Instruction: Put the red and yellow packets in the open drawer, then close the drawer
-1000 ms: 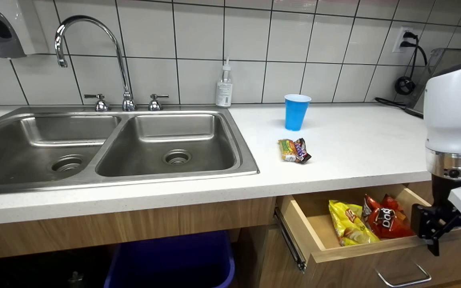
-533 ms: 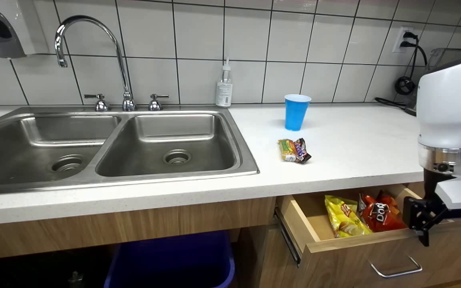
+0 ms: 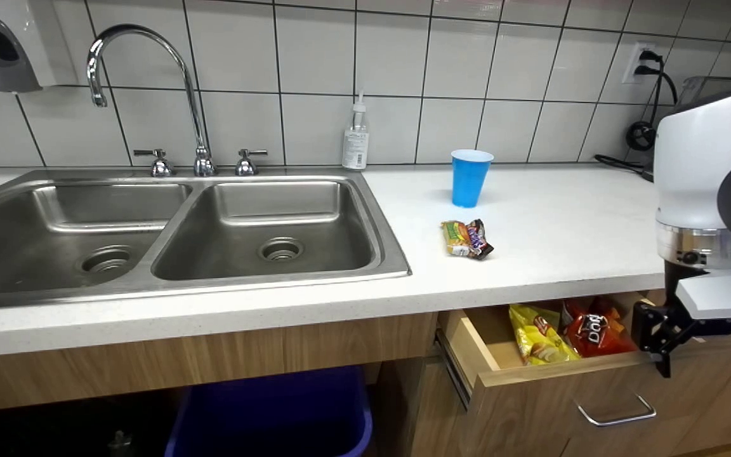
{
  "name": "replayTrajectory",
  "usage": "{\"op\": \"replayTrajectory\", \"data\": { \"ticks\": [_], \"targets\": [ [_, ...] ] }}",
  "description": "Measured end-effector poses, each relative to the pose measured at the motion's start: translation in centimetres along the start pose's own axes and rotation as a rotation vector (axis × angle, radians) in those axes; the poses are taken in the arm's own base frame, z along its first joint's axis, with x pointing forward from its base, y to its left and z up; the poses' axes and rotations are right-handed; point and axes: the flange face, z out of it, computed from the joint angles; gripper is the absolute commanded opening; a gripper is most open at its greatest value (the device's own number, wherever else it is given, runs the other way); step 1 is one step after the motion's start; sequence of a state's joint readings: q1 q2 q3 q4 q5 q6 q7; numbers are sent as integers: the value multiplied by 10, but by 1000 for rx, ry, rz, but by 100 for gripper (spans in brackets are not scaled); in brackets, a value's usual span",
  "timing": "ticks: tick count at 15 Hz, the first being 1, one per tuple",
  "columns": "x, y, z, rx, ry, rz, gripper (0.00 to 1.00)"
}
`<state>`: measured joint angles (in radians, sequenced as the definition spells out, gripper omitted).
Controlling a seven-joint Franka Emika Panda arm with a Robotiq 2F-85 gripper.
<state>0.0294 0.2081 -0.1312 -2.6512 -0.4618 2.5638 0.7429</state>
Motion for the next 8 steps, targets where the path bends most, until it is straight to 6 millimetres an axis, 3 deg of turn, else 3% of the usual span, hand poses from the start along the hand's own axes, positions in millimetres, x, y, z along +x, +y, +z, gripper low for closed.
{"op": "replayTrajectory", "data": {
  "ticks": [8],
  "targets": [
    [13, 6, 0, -1, 5, 26, 100]
  ]
}}
